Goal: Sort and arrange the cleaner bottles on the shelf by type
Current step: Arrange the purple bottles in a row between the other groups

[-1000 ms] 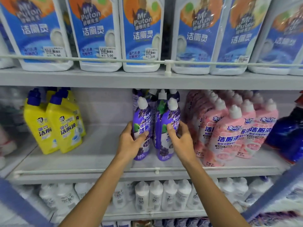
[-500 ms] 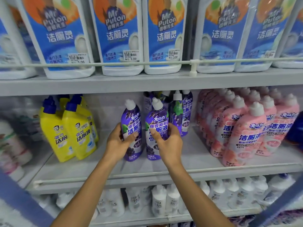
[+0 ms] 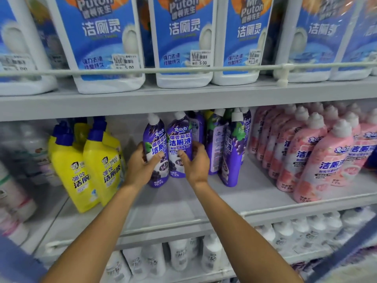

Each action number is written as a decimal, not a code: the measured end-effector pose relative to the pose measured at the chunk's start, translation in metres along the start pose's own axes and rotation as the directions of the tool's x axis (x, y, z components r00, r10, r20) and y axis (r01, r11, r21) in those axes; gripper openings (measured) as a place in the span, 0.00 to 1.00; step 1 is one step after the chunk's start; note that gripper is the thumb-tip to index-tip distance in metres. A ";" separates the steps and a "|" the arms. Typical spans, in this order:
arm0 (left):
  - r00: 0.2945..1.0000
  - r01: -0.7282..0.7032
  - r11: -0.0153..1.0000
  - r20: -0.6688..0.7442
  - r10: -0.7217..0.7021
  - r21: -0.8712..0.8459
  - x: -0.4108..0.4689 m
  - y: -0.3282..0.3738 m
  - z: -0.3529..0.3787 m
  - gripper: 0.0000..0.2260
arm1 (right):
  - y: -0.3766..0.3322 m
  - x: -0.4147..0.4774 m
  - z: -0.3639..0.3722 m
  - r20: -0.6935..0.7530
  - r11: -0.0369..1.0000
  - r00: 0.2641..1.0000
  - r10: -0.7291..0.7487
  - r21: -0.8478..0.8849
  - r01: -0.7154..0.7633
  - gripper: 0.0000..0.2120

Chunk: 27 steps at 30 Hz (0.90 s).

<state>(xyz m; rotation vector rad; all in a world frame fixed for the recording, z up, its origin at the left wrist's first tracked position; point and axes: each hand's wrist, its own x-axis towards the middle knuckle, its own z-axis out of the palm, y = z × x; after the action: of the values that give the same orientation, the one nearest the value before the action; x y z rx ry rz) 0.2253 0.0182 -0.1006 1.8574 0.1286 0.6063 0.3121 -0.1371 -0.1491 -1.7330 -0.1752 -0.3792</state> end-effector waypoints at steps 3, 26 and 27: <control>1.000 0.024 1.000 -0.007 -0.024 0.001 0.008 -0.001 -0.005 0.25 | 0.001 0.001 0.005 0.016 0.998 0.999 0.029 0.051 -0.030 0.32; 0.999 -0.008 1.000 -0.051 0.008 -0.009 0.029 -0.023 -0.002 0.19 | -0.110 0.027 -0.062 -0.258 0.971 0.937 -0.234 -0.111 0.212 0.31; 0.999 -0.002 1.000 -0.054 0.002 -0.007 0.029 -0.022 -0.002 0.17 | -0.111 0.032 -0.059 -0.256 0.967 0.936 -0.240 -0.148 0.207 0.31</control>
<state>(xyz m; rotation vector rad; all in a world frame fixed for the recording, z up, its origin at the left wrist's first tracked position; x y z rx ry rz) 0.2537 0.0386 -0.1107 1.8356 0.1601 0.6579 0.2967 -0.1755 -0.0261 -1.7619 -0.1530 -0.8055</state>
